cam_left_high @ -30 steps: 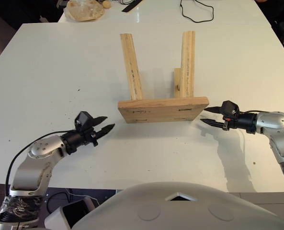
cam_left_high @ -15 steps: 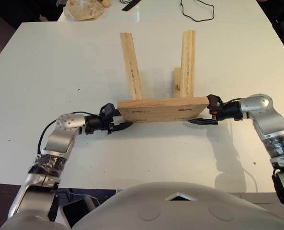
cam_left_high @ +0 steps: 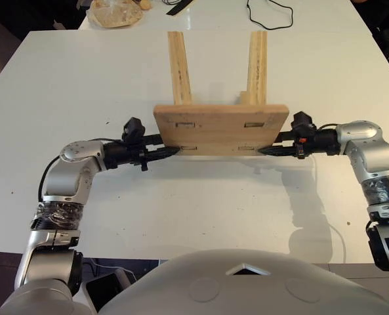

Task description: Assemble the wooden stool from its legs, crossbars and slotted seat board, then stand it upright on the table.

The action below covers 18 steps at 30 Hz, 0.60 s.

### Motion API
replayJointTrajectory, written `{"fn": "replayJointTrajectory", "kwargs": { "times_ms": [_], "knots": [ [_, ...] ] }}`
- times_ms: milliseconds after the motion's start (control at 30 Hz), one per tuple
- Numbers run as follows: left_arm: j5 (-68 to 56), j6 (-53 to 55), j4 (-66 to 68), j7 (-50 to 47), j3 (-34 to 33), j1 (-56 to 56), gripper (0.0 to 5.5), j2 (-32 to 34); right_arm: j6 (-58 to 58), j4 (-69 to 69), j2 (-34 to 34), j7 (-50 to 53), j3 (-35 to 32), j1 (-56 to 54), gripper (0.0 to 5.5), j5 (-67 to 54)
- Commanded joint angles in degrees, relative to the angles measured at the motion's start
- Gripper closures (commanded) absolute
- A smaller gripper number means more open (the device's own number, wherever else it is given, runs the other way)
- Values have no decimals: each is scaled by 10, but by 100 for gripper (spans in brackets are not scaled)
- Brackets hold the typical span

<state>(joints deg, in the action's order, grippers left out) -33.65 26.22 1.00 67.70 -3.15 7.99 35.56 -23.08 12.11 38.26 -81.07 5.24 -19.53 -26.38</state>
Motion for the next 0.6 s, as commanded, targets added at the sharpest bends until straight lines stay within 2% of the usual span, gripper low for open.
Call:
{"fn": "replayJointTrajectory", "kwargs": {
  "times_ms": [33,133,267,433,600],
  "knots": [
    [-302,144,-81,-221,-122,49,356,-133,-229,-152,-108,132,-82,-1,404,-268],
    [-452,127,-115,-356,-146,69,355,-182,-273,-188,-167,264,-127,-20,404,-440],
    [-607,47,-178,-523,-143,96,357,-246,-222,-216,-237,458,-150,-55,404,-644],
    [-656,9,-237,-637,-111,99,392,-288,-153,-242,-288,605,-159,-88,408,-739],
    [-679,-4,-266,-738,-83,90,422,-300,-90,-272,-327,761,-176,-113,409,-796]
  ]
}}
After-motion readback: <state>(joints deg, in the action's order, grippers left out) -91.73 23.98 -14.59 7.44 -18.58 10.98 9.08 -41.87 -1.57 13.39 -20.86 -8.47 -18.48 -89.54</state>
